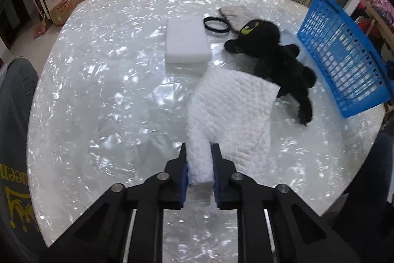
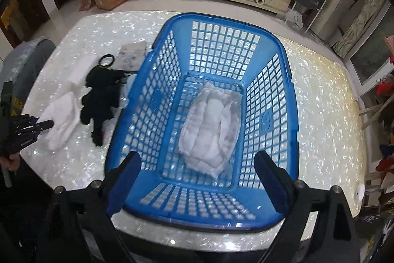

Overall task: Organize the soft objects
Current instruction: 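Carry the white towel with the left gripper over the basket and release it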

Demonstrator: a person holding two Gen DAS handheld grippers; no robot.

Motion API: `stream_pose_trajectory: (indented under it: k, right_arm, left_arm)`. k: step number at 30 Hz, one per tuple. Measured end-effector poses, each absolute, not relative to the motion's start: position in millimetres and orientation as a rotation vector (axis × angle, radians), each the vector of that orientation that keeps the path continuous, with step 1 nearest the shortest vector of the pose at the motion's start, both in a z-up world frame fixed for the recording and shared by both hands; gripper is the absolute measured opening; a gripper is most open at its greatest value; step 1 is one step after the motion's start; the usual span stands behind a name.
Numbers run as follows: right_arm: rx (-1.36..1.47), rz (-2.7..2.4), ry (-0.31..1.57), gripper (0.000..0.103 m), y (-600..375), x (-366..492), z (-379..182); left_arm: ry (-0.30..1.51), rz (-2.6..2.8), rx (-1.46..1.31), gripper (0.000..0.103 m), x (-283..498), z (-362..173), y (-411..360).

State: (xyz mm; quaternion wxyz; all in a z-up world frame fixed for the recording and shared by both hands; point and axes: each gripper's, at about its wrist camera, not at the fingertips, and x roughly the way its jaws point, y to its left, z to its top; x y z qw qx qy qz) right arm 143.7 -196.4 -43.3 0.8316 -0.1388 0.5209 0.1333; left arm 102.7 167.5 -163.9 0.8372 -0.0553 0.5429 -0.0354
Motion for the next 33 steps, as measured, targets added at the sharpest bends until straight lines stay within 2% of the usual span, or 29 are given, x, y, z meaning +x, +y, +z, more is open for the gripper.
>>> stream_pose_trajectory:
  k: [5,12,16,21,33]
  right_arm:
    - [-0.261,0.305,1.093,0.093,-203,134,-46]
    - [-0.209,0.313,1.063,0.094,-222,122,-40]
    - [-0.2,0.294,1.023,0.103,-232,116,-35]
    - [-0.17,0.279,0.999,0.103,-247,112,-33]
    - [-0.106,0.236,0.94,0.103,-278,100,-37]
  left_arm:
    - [1.112,-0.095,-0.135,0.013,97,-141,159]
    - [1.028,-0.127,-0.102,0.013,89,-80,131]
    - [0.984,-0.158,-0.075,0.013,85,-45,109]
    - [0.942,-0.215,-0.045,0.013,90,-4,77]
    - [0.901,-0.369,0.029,0.013,117,37,-15]
